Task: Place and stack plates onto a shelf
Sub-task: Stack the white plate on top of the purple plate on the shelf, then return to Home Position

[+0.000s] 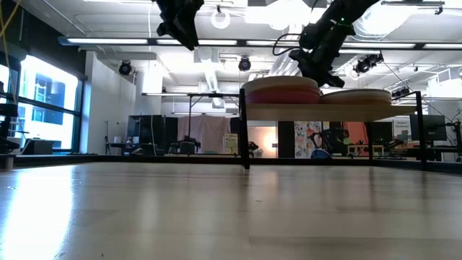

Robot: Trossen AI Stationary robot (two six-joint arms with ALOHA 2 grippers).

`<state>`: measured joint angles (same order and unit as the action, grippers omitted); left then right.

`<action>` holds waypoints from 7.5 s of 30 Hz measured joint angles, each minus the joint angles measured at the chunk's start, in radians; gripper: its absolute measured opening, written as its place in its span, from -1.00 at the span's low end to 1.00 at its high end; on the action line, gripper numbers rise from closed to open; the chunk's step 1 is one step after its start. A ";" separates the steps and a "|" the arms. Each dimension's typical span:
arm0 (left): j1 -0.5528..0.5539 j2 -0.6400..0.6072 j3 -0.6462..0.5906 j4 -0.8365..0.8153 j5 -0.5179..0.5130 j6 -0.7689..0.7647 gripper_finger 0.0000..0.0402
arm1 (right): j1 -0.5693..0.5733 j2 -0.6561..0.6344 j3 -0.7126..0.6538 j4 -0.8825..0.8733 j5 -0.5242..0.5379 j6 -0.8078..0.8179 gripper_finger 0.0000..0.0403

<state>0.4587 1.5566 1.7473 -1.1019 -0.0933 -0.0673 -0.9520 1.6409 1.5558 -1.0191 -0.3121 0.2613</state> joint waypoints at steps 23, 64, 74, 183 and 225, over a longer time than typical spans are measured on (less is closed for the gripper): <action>0.000 0.000 0.000 0.000 0.000 0.000 -0.43 | 0.016 0.000 0.091 -0.039 0.147 -0.065 -0.61; -0.063 -0.883 -1.057 0.725 -0.110 -0.061 -0.43 | 0.512 -1.028 -1.132 0.887 0.076 0.092 -0.61; -0.063 -1.044 -1.313 0.906 0.002 -0.064 -0.43 | 0.574 -1.080 -1.426 1.287 0.111 0.157 -0.61; -0.272 -1.551 -1.734 1.121 0.011 0.018 -0.43 | 0.719 -1.601 -1.546 1.051 0.155 0.262 -0.61; -0.271 -1.551 -1.735 1.122 0.011 0.018 -0.43 | 0.719 -1.601 -1.543 1.045 0.152 0.262 -0.61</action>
<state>0.1875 0.0059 0.0128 0.0196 -0.0822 -0.0490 -0.2329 0.0402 0.0128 0.0261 -0.1600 0.5232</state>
